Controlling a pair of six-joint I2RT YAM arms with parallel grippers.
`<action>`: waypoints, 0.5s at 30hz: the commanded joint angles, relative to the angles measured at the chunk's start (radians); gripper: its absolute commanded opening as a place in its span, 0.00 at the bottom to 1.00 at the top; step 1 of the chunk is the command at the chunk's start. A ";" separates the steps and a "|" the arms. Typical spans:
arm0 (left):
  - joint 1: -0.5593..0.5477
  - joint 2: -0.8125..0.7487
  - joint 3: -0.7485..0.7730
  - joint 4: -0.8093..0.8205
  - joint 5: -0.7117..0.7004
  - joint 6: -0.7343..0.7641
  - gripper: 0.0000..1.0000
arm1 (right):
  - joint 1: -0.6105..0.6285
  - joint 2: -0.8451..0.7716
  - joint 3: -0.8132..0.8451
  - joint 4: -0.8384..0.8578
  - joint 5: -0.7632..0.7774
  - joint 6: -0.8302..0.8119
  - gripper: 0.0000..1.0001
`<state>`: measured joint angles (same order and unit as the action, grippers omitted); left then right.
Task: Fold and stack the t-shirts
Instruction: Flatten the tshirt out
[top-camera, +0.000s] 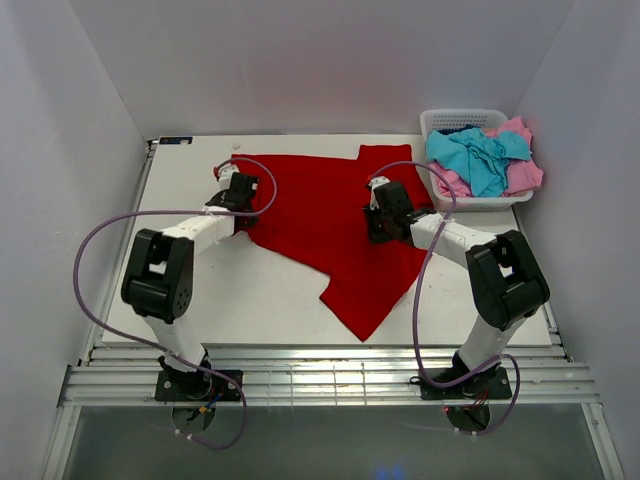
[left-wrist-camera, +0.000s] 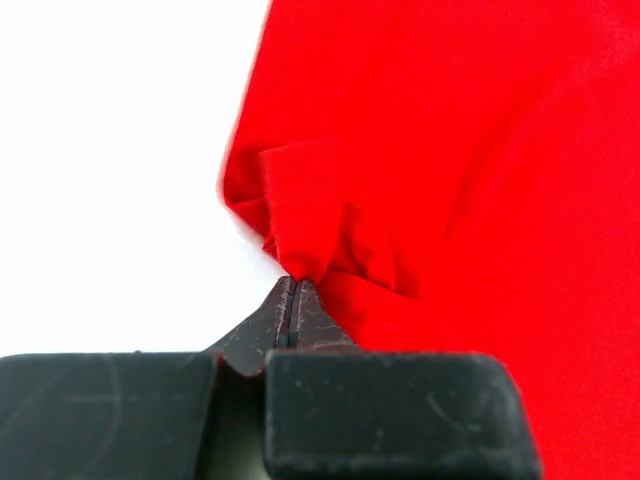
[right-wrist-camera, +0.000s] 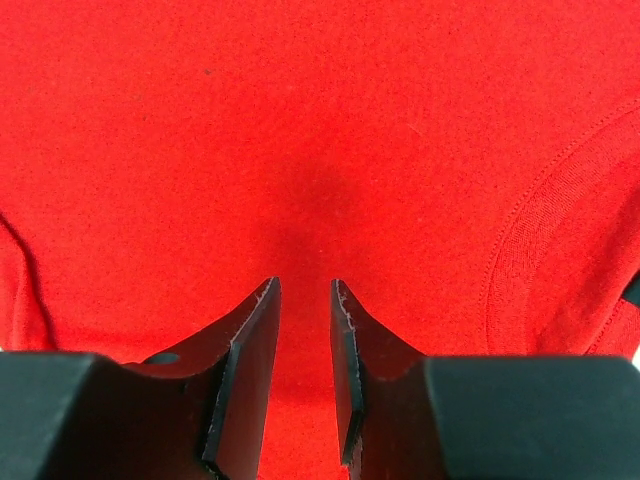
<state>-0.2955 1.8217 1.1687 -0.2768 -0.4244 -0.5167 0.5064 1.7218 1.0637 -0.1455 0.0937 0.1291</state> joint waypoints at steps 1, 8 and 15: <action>0.004 -0.192 -0.108 0.004 -0.033 -0.078 0.00 | 0.006 -0.004 0.004 0.049 -0.026 0.015 0.33; -0.011 -0.390 -0.300 -0.016 -0.063 -0.112 0.00 | 0.017 -0.010 -0.005 0.060 -0.046 0.020 0.33; -0.011 -0.404 -0.339 -0.102 -0.096 -0.163 0.00 | 0.029 -0.030 -0.021 0.063 -0.051 0.023 0.33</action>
<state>-0.3035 1.4464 0.8436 -0.3340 -0.4858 -0.6376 0.5255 1.7218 1.0615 -0.1215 0.0517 0.1436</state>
